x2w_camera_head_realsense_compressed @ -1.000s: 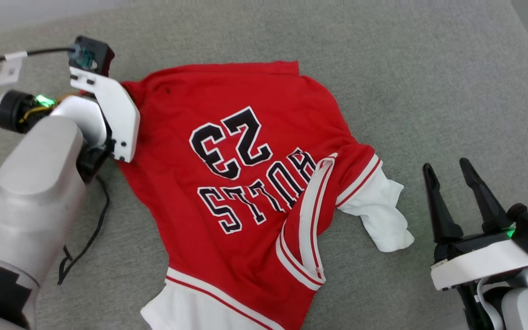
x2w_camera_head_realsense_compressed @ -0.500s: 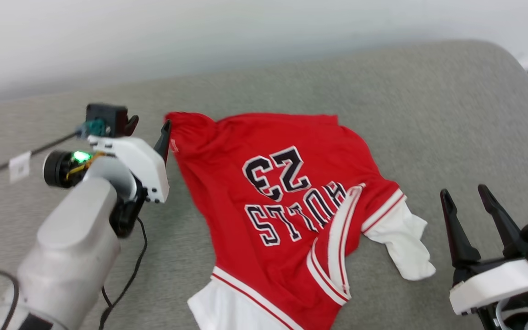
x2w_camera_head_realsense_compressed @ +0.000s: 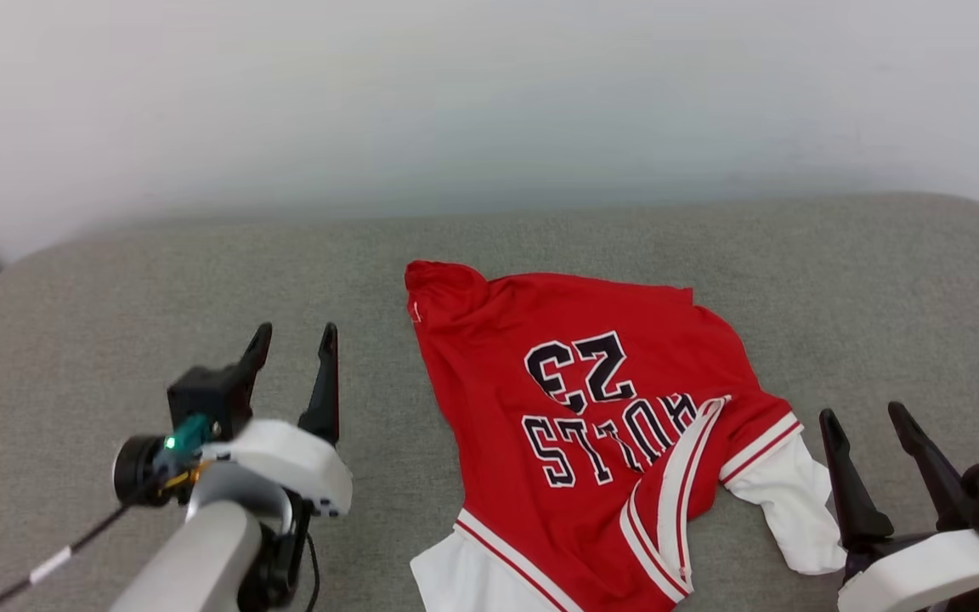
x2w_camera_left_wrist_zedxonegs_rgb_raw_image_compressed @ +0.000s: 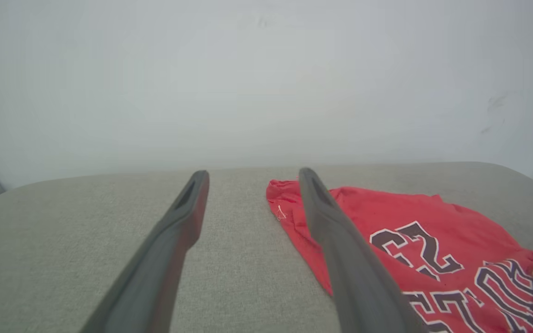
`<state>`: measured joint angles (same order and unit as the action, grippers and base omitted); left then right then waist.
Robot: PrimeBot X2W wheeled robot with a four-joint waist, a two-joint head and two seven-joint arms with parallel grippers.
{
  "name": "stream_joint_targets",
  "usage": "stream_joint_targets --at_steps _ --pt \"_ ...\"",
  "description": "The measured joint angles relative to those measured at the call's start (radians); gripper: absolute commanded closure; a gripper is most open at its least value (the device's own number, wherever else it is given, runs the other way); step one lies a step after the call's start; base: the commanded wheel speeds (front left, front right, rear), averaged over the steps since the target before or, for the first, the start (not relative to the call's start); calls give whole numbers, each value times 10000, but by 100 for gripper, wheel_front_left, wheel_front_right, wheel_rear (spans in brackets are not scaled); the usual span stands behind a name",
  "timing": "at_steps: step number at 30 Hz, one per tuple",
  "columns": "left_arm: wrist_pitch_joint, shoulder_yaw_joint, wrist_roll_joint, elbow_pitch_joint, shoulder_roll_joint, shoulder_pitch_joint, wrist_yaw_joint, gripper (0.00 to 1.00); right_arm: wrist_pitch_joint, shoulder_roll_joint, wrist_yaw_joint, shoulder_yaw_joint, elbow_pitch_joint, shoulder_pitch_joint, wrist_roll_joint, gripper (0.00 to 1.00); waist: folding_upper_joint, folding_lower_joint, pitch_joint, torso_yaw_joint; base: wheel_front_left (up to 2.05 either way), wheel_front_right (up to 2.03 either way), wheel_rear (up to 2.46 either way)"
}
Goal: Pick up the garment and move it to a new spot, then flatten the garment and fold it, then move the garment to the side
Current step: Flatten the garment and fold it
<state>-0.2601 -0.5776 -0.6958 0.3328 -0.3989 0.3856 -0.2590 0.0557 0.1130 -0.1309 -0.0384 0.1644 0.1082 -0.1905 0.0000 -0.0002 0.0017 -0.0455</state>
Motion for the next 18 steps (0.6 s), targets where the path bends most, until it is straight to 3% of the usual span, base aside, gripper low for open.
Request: stream_joint_targets --at_steps 7,18 --pt "-29 786 844 -2107 -19 -2215 -775 0 130 -17 0 77 15 282 8 0 0 0 -295 227 0 0 0" --pt "15 800 1120 -2650 276 -3846 -1005 0 249 -77 0 194 125 566 59 0 0 1 -550 247 0 0 0"
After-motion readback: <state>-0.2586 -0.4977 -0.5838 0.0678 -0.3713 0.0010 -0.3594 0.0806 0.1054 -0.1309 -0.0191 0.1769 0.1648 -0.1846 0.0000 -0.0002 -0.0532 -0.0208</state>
